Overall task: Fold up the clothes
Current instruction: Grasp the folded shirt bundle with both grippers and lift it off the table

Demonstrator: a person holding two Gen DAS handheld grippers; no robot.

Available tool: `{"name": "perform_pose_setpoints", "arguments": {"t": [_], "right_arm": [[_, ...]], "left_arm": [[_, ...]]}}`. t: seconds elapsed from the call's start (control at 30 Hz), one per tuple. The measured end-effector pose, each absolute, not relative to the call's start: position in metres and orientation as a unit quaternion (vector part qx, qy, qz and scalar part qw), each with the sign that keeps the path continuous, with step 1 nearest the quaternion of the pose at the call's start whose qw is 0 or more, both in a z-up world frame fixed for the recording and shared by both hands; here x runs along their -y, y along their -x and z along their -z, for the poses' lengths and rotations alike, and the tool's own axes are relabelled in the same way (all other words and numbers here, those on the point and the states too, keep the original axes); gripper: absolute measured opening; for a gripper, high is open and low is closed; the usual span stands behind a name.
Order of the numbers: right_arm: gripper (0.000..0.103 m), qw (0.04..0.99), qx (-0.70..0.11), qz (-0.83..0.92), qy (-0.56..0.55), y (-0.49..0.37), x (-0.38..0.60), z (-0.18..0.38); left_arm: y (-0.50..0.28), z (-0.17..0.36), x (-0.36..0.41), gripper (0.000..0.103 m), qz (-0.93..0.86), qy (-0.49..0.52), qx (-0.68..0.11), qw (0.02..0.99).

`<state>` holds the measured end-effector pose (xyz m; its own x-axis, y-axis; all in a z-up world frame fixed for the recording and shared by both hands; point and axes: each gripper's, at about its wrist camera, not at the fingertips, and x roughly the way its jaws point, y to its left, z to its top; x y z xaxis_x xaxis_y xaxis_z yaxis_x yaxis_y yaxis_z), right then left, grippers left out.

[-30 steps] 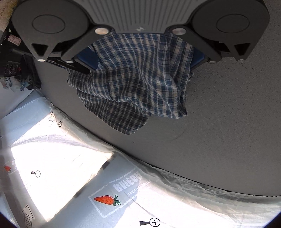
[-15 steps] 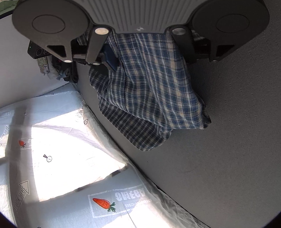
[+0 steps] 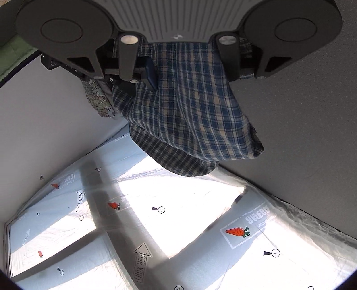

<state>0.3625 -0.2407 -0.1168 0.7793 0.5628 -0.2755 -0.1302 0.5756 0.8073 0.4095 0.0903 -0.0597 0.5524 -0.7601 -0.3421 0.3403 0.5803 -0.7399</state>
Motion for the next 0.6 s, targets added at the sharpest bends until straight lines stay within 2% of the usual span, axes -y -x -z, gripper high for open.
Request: {"name": "perform_pose_setpoints", "arguments": {"t": [0.27, 0.6], "right_arm": [[0.023, 0.881, -0.162, -0.147, -0.420, -0.261, 0.297, 0.052], [0.024, 0.912, -0.113, -0.037, -0.391, -0.166, 0.399, 0.011]], "left_arm": [[-0.371, 0.011, -0.031, 0.043, 0.449, 0.296, -0.273, 0.798], [-0.337, 0.000, 0.102, 0.043, 0.555, 0.273, -0.281, 0.734]]}}
